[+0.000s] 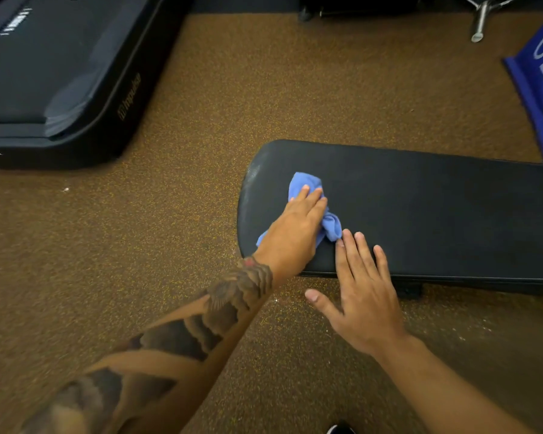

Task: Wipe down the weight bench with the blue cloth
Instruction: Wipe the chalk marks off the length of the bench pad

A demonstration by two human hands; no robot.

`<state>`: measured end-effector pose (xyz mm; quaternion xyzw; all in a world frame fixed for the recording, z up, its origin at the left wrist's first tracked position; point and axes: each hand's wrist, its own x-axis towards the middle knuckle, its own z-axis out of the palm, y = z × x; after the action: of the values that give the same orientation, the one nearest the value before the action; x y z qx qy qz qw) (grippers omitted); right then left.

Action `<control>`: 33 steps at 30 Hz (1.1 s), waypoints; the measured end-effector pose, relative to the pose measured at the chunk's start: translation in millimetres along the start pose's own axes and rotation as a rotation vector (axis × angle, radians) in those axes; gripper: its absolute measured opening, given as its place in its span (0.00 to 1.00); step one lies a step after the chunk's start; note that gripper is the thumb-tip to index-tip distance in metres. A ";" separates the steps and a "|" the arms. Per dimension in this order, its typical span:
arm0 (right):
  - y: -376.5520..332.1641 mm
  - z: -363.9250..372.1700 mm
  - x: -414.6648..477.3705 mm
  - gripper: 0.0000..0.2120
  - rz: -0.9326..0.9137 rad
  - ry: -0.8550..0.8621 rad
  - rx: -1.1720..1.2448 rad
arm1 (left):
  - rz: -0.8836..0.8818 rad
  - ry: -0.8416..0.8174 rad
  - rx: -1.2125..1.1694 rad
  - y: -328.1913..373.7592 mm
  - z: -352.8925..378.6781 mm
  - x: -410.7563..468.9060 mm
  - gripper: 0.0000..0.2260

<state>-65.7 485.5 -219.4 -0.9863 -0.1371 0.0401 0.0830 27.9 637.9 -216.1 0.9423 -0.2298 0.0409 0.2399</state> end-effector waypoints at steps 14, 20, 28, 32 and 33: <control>0.2 -1.2 0.2 0.43 0.005 0.002 0.033 | -0.041 0.037 -0.075 3.3 -9.6 -35.8 0.22; 0.2 0.4 -0.6 0.43 -0.005 0.032 0.030 | 0.033 -0.050 -0.028 -15.7 -4.1 46.9 0.24; 1.1 -1.6 -0.3 0.35 0.009 0.037 0.060 | -0.159 0.064 -0.054 -33.3 -15.4 29.4 0.23; 2.4 -0.5 -0.2 0.33 0.007 0.041 0.080 | -0.063 0.080 -0.055 -11.5 -8.3 -9.9 0.23; 2.3 -0.1 0.0 0.33 0.007 0.044 0.081 | -0.024 0.049 -0.057 -8.3 -5.4 -7.7 0.23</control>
<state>-65.1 483.3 -219.7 -0.9832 -0.1299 0.0242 0.1256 24.9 650.1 -216.3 0.9365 -0.2137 0.0546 0.2726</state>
